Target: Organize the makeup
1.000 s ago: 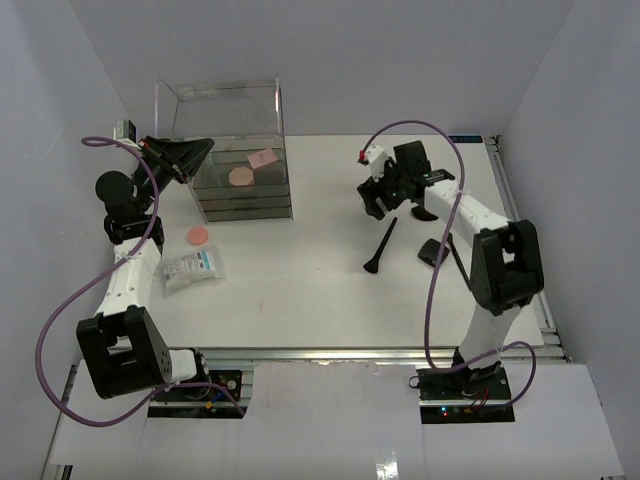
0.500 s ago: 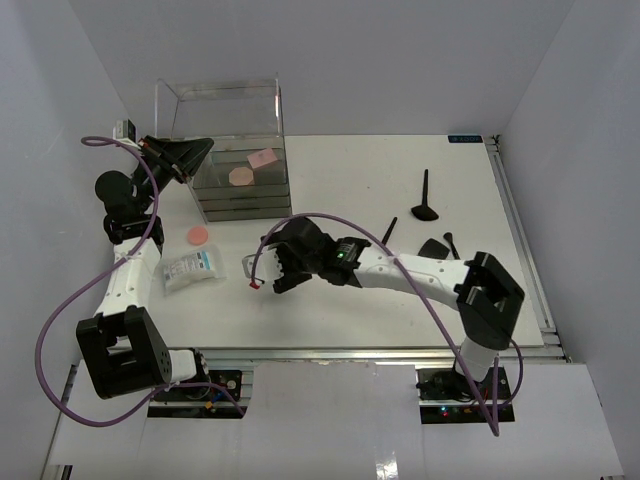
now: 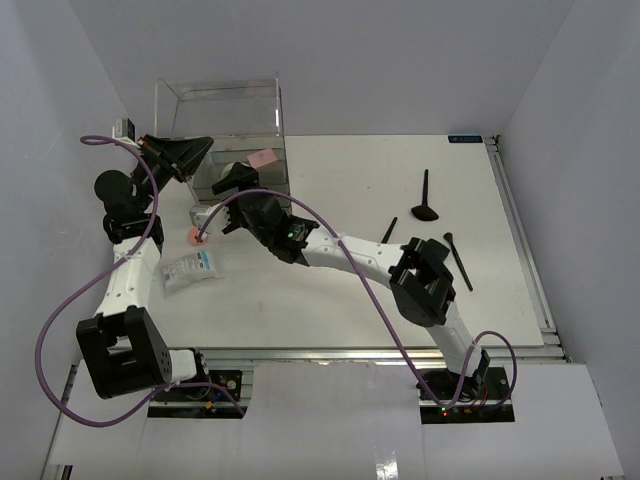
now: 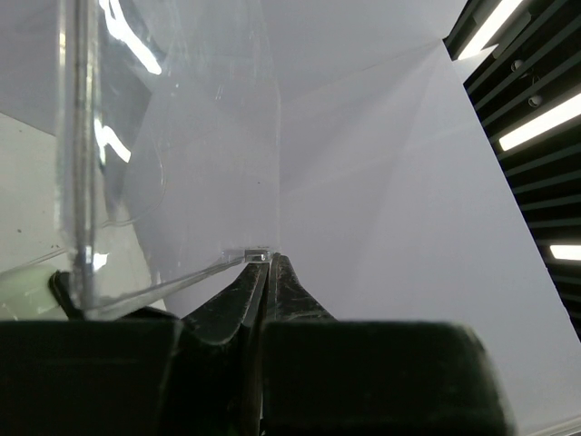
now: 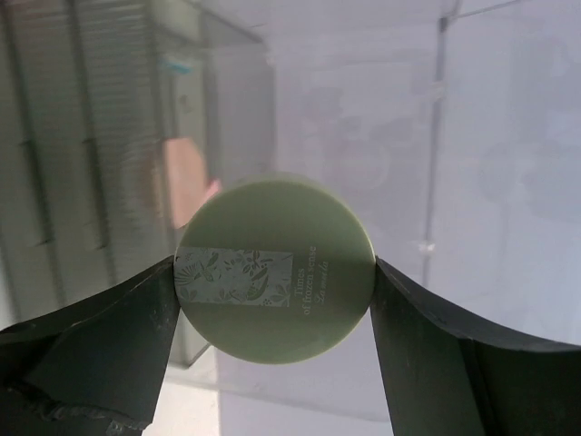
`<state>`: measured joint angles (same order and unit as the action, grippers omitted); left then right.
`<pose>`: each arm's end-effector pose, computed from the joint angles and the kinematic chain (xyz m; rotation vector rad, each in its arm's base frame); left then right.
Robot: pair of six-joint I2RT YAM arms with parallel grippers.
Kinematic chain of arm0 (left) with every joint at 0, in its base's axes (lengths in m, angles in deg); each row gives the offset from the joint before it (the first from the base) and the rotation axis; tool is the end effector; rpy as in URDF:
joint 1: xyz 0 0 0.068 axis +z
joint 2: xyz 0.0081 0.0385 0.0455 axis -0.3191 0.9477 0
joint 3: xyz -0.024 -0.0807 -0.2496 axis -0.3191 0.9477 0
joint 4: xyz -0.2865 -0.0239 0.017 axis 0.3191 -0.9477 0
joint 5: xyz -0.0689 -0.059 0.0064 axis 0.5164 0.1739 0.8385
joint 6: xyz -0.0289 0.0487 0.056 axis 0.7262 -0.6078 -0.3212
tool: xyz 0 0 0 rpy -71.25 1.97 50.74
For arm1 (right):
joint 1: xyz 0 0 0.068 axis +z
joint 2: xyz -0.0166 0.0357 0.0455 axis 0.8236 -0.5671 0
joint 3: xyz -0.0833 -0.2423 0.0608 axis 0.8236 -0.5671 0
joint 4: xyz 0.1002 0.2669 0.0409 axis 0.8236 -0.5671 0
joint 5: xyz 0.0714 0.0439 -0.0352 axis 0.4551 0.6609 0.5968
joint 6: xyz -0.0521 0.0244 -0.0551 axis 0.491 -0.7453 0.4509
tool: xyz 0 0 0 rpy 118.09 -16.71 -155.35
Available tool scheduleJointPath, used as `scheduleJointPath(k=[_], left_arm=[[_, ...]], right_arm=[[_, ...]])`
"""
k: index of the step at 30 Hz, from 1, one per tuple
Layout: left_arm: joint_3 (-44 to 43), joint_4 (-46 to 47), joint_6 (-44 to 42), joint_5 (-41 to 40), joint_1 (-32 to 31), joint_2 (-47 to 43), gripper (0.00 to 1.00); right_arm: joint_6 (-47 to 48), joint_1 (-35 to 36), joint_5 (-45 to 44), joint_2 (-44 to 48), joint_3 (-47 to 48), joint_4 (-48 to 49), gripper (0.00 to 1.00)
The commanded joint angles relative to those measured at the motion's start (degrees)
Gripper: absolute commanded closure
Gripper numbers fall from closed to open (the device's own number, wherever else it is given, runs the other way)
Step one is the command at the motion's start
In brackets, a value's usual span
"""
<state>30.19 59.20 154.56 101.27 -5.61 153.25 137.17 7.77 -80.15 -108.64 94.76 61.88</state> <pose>0.3423 0.0271 0.3710 -0.4669 1.4228 -1.6008 0.2824 0.4968 0.2885 -1.4380 0.8741 -0.5266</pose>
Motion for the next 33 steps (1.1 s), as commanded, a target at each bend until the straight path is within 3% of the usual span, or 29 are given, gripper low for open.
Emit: scheduleJointPath(k=[1,7,9,12,14,18,20,33], left_arm=[[-1.86,2.87,0.45,0.26,-0.25,-3.51,0.98],[-1.33,3.12,0.60,0.25,-0.16,-3.83,0.98],[-1.40,3.13,0.61,0.23,-0.25,-3.92,0.98],[-1.40,3.13,0.61,0.16,-0.16,-3.93,0.99],[-1.31,3.12,0.61,0.18,-0.18,-4.01,0.99],[-1.31,2.96,0.52,0.25,-0.21,-3.92,0.99],[-1.31,2.96,0.61,0.33,-0.18,-3.92,0.99],[-1.15,2.88,0.53,0.40,-0.25,-3.90,0.98]], right_arm=[[5.85,-2.76,-3.29,-5.08,9.39,8.36,0.92],[7.03,-6.27,-2.49,-10.92,17.38,4.97,0.86],[6.69,-7.14,-2.00,-11.33,17.68,4.75,0.79],[6.29,-8.12,-1.57,-11.80,17.41,4.73,0.56],[6.17,-8.27,-1.35,-11.50,16.38,4.78,0.28],[3.93,-7.68,-0.62,-9.63,14.57,2.49,0.06],[2.36,-7.07,0.42,-8.04,12.93,0.80,0.10],[-1.78,-4.17,2.18,-0.70,4.72,-2.55,0.10]])
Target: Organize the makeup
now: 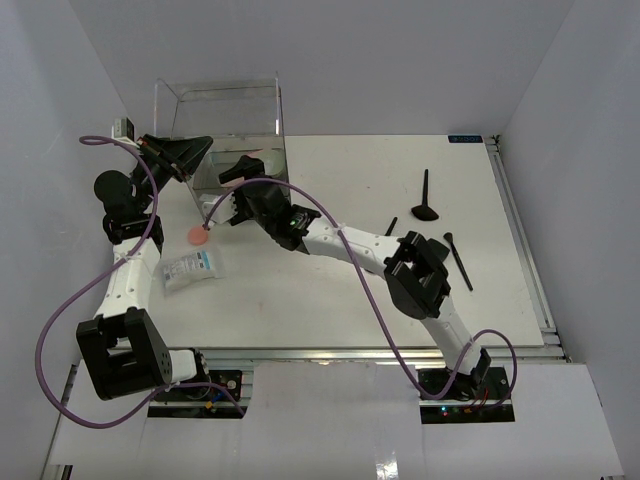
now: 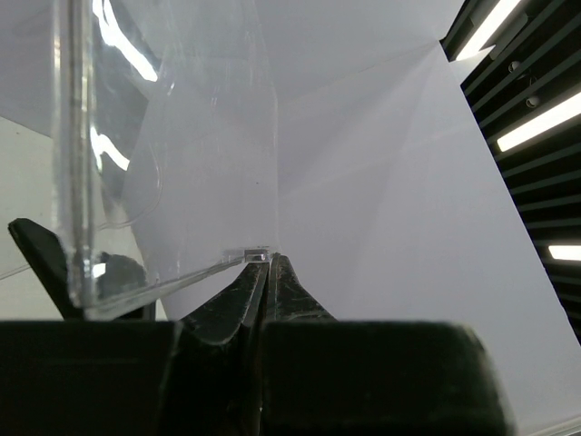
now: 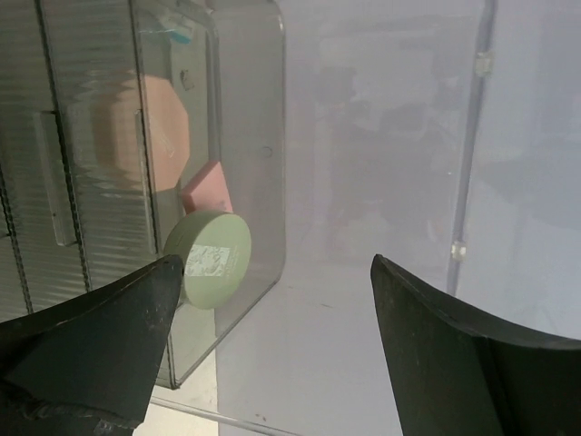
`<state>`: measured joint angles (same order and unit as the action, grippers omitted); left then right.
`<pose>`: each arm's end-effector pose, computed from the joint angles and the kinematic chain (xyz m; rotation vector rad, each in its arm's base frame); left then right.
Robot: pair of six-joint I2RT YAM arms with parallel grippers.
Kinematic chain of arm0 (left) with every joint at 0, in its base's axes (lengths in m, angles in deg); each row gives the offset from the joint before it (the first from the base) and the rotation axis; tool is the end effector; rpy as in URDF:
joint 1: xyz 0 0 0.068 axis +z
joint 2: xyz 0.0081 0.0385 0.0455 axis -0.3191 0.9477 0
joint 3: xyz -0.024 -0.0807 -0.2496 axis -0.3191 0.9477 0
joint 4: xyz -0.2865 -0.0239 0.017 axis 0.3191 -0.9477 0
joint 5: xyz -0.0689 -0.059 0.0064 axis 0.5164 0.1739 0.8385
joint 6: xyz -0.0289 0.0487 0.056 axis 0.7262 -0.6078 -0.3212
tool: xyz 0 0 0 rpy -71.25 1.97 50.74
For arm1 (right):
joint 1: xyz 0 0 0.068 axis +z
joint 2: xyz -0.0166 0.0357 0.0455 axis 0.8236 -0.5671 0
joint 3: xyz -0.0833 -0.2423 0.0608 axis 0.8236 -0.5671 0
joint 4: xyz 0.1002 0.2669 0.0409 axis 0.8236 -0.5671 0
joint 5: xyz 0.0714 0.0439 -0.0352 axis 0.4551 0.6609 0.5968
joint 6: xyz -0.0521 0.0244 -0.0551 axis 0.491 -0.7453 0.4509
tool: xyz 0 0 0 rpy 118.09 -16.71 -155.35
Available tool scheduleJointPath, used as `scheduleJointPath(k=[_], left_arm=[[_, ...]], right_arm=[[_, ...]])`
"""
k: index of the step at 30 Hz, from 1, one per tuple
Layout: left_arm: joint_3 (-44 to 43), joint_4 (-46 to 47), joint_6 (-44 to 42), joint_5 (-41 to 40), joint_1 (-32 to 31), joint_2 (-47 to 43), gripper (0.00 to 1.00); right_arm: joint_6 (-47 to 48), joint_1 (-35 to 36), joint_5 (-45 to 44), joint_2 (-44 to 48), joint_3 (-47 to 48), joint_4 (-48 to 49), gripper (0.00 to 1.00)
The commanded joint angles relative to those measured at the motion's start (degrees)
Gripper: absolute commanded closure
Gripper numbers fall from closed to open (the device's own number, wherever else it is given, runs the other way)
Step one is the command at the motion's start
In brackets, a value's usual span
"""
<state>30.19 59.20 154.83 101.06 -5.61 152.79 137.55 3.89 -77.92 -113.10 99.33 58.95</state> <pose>0.3404 0.0269 0.3737 -0.4655 1.4154 -1.6018 0.3217 0.4921 0.2710 -1.4782 0.9073 -0.5551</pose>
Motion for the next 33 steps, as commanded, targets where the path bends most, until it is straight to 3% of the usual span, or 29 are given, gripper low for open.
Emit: scheduleJointPath(k=[1,8,14,19,33], left_arm=[[-1.08,2.82,0.25,0.63,-0.25,-3.52,0.99],[-1.03,2.81,0.15,1.00,-0.18,-3.31,0.99],[-0.26,3.13,-0.01,0.98,-0.16,-3.47,0.98],[0.36,2.93,-0.21,0.98,-0.24,-3.92,0.98],[1.51,1.11,-1.78,0.55,-0.24,-4.60,0.98]], right_arm=[[-3.82,-0.12,0.64,4.12,0.04,-1.50,0.09],[-9.45,1.51,18.34,18.49,-11.32,-22.03,0.03],[-12.90,1.74,21.39,27.65,-18.75,-25.48,0.24],[-14.03,1.66,17.65,32.39,-18.69,-24.54,0.35],[-4.41,2.00,1.78,28.97,-17.01,-4.50,0.28]])
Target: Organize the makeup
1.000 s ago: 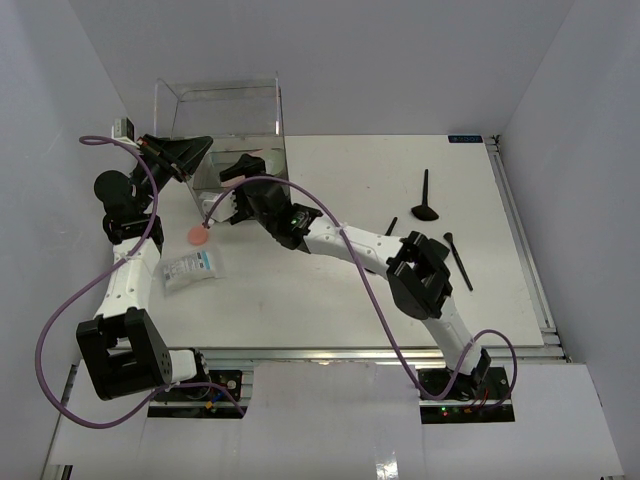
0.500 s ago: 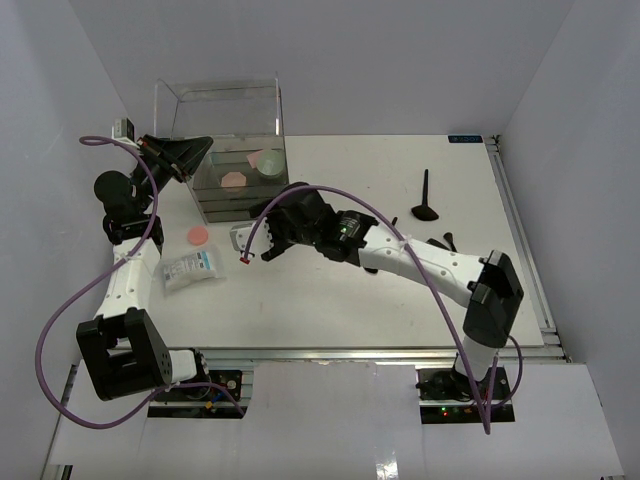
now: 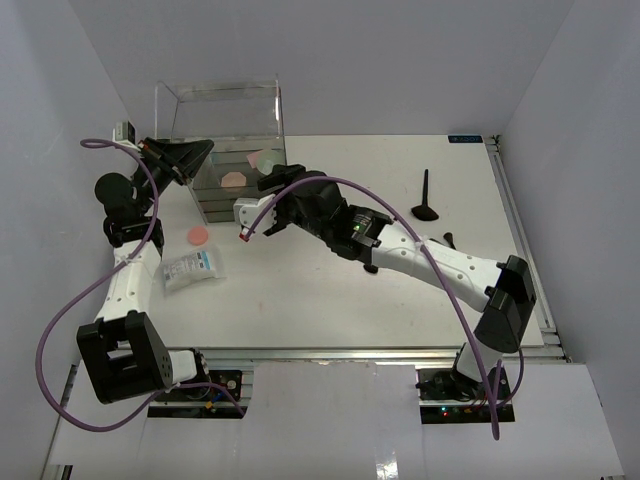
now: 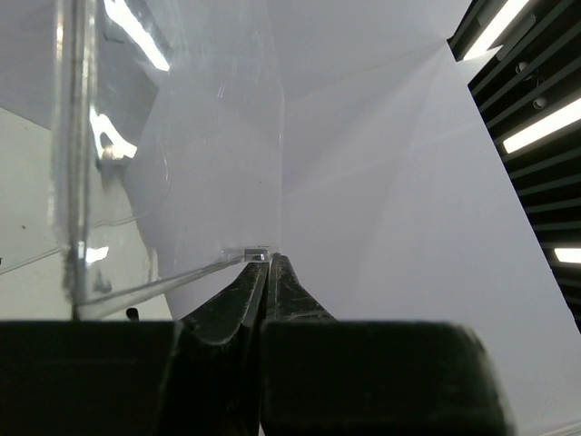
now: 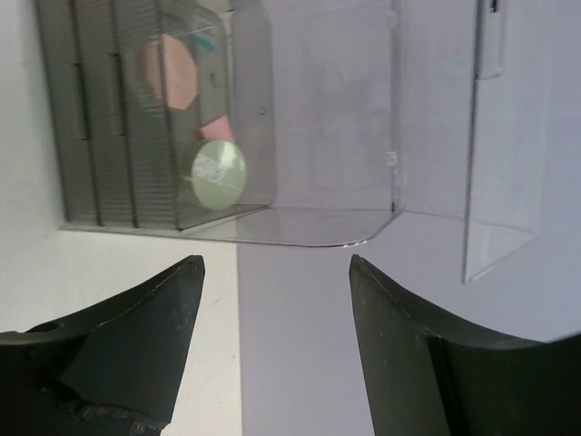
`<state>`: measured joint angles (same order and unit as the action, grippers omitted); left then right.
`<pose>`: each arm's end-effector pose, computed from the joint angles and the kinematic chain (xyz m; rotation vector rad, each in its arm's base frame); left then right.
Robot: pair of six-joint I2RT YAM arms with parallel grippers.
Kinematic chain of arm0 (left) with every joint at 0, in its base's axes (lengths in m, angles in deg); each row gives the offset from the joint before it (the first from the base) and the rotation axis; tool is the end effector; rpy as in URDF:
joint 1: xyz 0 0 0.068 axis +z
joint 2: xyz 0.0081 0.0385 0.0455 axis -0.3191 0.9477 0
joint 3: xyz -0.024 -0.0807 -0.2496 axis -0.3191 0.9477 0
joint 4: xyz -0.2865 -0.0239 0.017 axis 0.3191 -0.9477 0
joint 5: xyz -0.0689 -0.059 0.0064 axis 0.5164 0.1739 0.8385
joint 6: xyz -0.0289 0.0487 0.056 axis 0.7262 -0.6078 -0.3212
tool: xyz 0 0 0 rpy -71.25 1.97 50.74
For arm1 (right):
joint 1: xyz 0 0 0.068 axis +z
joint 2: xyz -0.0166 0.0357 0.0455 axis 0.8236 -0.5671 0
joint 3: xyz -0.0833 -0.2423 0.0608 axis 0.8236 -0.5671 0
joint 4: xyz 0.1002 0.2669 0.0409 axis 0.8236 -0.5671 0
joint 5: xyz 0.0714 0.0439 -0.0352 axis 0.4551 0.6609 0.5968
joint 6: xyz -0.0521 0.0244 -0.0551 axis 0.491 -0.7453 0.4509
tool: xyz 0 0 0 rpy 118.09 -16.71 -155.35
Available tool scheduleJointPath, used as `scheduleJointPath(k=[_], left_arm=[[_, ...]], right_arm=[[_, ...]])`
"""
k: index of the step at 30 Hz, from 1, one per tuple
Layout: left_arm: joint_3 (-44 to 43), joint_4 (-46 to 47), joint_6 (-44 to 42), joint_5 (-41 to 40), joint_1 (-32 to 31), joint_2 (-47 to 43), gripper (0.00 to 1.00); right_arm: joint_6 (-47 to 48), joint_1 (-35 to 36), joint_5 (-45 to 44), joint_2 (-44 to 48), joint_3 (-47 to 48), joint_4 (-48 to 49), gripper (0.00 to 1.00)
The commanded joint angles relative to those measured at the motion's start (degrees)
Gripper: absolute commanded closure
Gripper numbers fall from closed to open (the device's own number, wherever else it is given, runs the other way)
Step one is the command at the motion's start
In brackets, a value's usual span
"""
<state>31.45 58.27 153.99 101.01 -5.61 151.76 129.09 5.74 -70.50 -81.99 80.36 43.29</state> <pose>0.3370 0.0261 0.3690 -0.4743 1.4265 -1.5927 0.2374 0.3955 0.3710 -1.5213 0.9224 -0.3174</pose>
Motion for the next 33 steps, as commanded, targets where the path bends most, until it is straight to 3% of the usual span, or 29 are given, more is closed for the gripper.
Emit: scheduleJointPath(k=[1,9,13,21,26,28,30,33], left_arm=[[0.30,1.98,-0.98,0.59,-0.19,-3.52,0.98],[1.62,0.96,-2.10,1.12,-0.22,-4.04,0.96],[3.13,-0.24,-2.89,1.18,-0.25,-4.59,0.89],[5.28,-6.96,-8.04,0.85,-0.25,-7.81,0.56],[5.34,-12.68,-12.36,0.86,-0.16,-9.51,0.49],[5.34,-15.00,-15.58,0.77,-0.16,-10.51,0.36],[5.62,-18.61,-19.65,0.05,-0.16,-12.22,0.02],[7.06,-26.74,-26.45,-1.70,-0.09,-16.86,0.02]], right_arm=[[4.46,0.10,-5.95,-2.71,2.58,11.89,0.27],[7.08,-0.34,-7.42,-6.30,6.70,16.25,0.24],[7.05,-0.78,-7.42,-6.47,7.57,16.81,0.22],[6.65,-1.23,-7.03,-6.27,7.24,16.81,0.22],[6.29,-1.59,-6.84,-6.47,7.43,16.81,0.22],[6.20,-1.69,-6.75,-6.39,7.34,16.89,0.22],[5.99,-1.77,-6.74,-6.29,7.15,16.80,0.22],[5.61,-1.92,-6.59,-6.21,6.92,16.72,0.21]])
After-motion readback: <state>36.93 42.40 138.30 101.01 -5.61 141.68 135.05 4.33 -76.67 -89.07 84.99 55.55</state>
